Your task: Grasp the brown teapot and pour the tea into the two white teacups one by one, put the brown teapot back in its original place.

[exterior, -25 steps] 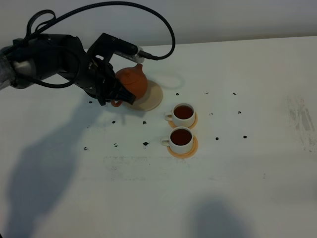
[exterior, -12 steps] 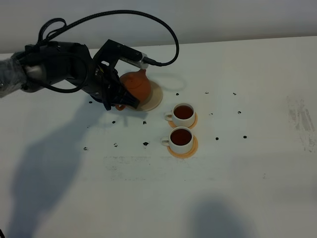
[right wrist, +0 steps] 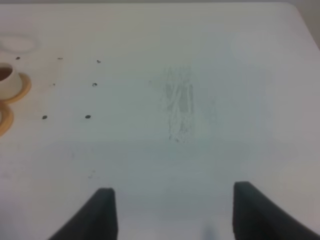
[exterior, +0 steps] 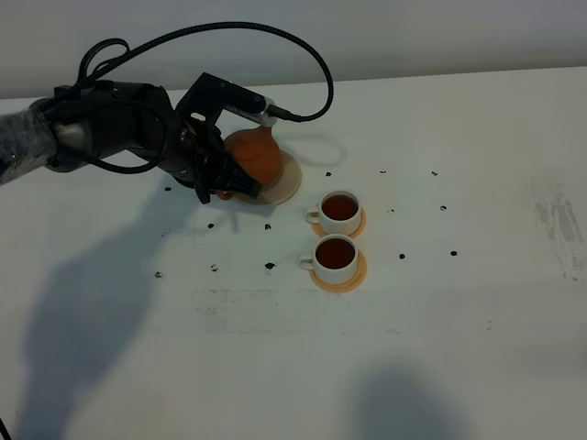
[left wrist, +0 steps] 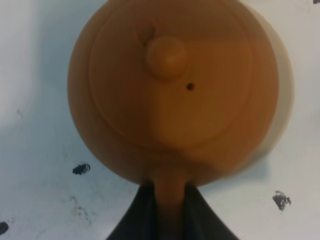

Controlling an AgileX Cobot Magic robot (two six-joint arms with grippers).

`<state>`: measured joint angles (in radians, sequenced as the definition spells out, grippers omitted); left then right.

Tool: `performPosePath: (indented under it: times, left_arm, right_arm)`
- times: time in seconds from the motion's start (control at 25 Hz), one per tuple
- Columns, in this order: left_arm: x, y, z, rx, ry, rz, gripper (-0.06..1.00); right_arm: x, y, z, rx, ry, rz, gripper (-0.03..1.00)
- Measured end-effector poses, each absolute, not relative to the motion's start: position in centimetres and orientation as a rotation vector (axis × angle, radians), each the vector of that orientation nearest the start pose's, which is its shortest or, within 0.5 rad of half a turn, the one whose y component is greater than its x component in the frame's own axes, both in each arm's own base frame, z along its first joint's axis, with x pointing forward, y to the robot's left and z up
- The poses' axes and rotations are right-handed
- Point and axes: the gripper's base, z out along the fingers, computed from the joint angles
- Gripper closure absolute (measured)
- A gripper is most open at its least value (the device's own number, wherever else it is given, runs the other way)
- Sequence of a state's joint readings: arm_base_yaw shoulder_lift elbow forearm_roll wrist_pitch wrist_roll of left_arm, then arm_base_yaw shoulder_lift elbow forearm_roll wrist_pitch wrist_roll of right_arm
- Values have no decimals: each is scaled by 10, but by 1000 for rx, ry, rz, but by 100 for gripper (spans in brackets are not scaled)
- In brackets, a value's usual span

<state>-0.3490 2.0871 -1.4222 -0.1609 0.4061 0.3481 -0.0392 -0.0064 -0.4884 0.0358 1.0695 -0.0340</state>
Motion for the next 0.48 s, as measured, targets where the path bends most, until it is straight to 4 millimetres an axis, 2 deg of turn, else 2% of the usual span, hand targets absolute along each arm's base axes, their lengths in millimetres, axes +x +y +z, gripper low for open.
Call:
performPosePath:
  times: [0.24, 0.48]
  left_arm:
    - [412, -168, 155, 751, 2447, -149, 84]
    - [410, -168, 154, 761, 2474, -154, 84]
  right_arm:
    - [-5, 3, 273, 4, 2058, -2, 45]
    - [-5, 3, 273, 4, 2058, -2, 45]
